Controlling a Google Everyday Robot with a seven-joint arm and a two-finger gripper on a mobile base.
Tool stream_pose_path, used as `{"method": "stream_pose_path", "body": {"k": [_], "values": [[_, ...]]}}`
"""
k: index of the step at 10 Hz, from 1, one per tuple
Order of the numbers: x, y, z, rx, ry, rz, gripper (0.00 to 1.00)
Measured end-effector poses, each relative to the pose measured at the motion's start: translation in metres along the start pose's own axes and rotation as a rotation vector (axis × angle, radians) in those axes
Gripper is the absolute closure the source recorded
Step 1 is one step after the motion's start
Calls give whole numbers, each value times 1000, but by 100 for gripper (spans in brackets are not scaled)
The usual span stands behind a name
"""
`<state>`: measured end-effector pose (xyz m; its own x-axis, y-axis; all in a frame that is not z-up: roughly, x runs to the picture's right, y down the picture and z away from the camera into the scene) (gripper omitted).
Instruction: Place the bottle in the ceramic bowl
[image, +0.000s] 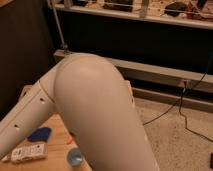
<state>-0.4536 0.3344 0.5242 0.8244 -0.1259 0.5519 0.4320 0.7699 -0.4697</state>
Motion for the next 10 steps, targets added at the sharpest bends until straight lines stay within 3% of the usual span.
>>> {"method": "stream_pose_path", "body": {"k": [4, 10], "values": [[0, -37, 12, 59, 33, 69, 35], [26, -98, 48, 150, 145, 139, 35]]}}
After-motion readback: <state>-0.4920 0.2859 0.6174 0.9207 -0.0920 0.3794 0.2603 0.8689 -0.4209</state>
